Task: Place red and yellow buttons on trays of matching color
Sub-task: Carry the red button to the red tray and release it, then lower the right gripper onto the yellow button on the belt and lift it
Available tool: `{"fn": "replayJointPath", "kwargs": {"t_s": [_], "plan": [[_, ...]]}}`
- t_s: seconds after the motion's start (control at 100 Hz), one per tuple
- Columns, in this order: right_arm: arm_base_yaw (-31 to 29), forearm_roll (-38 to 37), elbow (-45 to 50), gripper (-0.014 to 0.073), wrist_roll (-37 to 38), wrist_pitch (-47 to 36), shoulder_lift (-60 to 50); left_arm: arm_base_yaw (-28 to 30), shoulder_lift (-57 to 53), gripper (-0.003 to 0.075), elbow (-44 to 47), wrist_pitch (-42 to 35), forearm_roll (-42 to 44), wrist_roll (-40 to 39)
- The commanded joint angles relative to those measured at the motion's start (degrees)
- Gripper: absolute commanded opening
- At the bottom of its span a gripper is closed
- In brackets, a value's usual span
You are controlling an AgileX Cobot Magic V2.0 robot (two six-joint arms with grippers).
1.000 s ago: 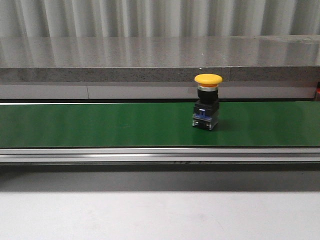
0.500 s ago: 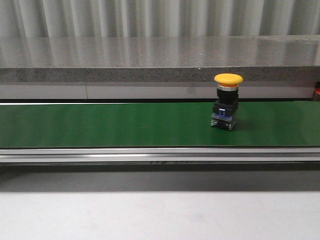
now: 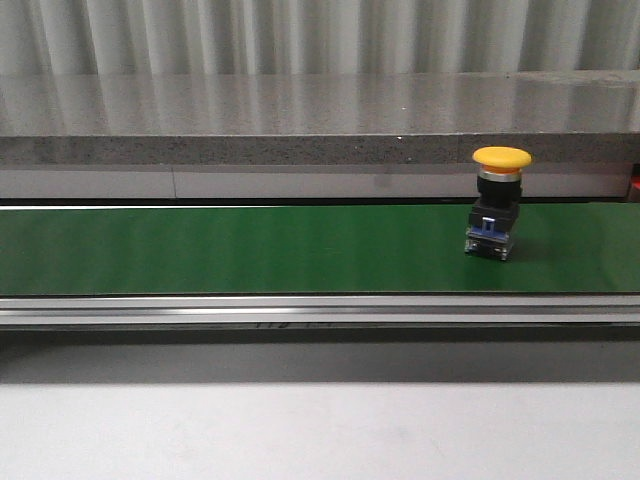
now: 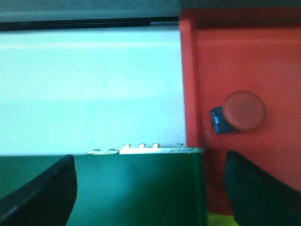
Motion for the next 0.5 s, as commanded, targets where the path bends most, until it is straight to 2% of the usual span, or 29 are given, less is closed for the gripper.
{"fn": "replayJointPath", "kwargs": {"t_s": [0.0, 0.27, 0.49], "plan": [[1.44, 2.38, 0.72, 0.0636, -0.55, 1.2, -6.22, -0.47, 0.52, -0.002, -1.43, -3.71, -1.41, 0.13], [8.58, 2.9, 4.78, 0.0634, -0.55, 9.15, -16.64, -0.47, 0.52, -0.002, -1.43, -3.71, -1.41, 0.13], [14.16, 3.47, 4.78, 0.0634, 0.79, 14.93, -18.36, -0.47, 0.52, -0.002, -1.43, -3.71, -1.41, 0.13]]}}
